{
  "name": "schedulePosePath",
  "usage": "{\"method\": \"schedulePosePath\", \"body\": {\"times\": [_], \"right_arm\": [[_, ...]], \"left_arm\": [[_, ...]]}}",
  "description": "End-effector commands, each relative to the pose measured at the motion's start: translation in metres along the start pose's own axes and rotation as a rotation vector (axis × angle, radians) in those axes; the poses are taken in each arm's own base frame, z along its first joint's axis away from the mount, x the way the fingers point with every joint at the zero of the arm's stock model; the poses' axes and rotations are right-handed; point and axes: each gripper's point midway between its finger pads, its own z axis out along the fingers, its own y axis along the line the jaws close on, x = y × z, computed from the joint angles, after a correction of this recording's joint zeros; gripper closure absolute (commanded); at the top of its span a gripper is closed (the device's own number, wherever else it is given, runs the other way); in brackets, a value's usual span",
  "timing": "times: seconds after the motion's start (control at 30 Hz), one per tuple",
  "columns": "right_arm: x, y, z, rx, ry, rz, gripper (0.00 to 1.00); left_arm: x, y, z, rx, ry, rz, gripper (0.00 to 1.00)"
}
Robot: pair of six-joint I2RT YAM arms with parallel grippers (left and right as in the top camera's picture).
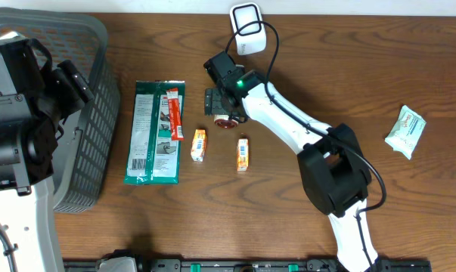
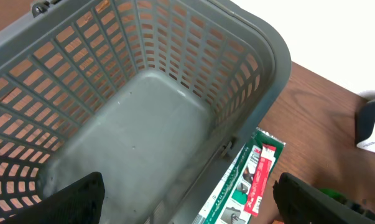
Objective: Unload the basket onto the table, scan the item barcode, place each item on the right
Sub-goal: 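Close the right gripper around the green-lidded jar, then lift the jar and carry it right toward the scanner area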
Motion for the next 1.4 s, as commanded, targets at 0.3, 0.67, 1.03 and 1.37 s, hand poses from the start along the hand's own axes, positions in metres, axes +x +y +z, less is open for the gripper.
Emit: {"method": "schedulePosePath", "body": {"times": [0.3,0.67,1.03,1.37], "right_arm": [[-0.009,-0.014,0.003,0.049,-0.022,0.016,0.48],[-0.012,-0.074,-0.032,0.143,0.069,-0.065,0.55],[0.023,-0.125,-0.042,0.259,0.264,-0.069,0.23],[0.039,-0.152,-0.026,0.301,0.309,-0.039,0.25]], "left_arm": [[-0.002,0.003,-0.002,-0.010,-0.009,-0.006,0.12],[-0.002,0.003,-0.002,-0.010,-0.009,-0.006,0.12],[-0.002,0.003,-0.002,-0.010,-0.009,-0.006,0.12],[-0.002,0.003,-0.002,-0.010,-0.009,-0.006,0.12]]}}
